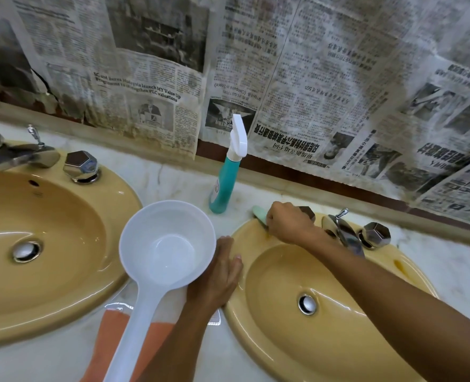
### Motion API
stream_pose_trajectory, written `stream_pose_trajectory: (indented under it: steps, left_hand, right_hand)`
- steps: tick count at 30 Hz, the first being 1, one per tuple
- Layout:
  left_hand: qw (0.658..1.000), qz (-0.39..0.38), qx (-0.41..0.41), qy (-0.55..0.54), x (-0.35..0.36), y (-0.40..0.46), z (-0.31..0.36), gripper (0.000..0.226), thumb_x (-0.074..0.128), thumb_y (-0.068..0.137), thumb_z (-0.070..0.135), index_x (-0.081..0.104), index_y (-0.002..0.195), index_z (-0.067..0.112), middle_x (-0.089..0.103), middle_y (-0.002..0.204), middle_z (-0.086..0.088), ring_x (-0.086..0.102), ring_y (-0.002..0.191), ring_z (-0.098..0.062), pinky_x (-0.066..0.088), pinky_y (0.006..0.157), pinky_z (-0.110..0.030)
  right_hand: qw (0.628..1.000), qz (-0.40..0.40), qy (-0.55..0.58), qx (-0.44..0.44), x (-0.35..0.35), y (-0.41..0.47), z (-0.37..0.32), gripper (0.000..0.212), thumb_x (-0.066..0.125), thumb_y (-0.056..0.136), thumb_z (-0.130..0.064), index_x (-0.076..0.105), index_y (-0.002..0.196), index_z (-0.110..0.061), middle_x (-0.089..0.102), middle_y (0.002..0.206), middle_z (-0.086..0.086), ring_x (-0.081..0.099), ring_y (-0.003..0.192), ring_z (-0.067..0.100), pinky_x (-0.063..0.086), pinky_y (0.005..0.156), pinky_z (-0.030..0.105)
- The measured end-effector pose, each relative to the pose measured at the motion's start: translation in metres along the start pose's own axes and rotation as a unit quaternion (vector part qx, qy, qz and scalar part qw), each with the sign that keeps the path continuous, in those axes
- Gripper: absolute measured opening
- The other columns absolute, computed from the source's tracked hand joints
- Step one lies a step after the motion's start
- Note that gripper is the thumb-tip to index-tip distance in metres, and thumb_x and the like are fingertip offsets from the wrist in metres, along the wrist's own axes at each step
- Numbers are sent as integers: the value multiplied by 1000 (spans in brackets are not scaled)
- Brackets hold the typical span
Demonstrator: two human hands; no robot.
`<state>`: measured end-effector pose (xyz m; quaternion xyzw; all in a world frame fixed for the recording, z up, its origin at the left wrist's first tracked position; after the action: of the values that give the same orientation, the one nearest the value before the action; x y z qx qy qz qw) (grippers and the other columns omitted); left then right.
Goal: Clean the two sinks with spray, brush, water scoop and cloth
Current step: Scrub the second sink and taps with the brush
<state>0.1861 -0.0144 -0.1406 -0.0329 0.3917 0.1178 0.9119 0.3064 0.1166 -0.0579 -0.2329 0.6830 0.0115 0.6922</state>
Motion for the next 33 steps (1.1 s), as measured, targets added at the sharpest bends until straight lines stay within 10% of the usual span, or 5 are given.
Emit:
stream_pose_trajectory:
  steps: [21, 27, 33]
  left_hand:
    - [1000, -18, 4, -8, -3, -3, 6, 73, 18, 84, 60, 45, 139, 20, 51, 139, 0, 41, 126, -20, 28, 109, -29]
    - [1000, -22, 4, -18, -5, -4, 9, 68, 24, 86, 57, 46, 138, 18, 51, 138, -2, 39, 125, -18, 27, 106, -26]
    - [1000, -24, 1, -10, -7, -6, 10, 64, 29, 88, 52, 46, 139, 16, 51, 140, -6, 38, 125, -21, 27, 107, -28]
  right_hand:
    - [993, 112, 41, -3, 39, -71, 39, 24, 43, 99, -23, 66, 90, -21, 50, 65, -1, 50, 61, 25, 33, 52, 34]
    - [991, 124, 49, -3, 59, -98, 29, 36, 34, 105, -34, 53, 134, -24, 66, 89, 12, 59, 77, 34, 37, 59, 34]
    - [959, 203, 107, 168, 66, -100, 83, 45, 36, 104, -38, 70, 101, -9, 45, 59, -3, 50, 55, 23, 30, 49, 29]
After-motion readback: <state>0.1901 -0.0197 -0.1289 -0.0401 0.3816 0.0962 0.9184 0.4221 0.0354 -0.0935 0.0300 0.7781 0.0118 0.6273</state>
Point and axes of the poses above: each hand's wrist, its own y-axis towards the middle knuckle, its own x-axis out of the palm, z = x × y, the point moved 8 cm from there along y, towards the middle knuckle
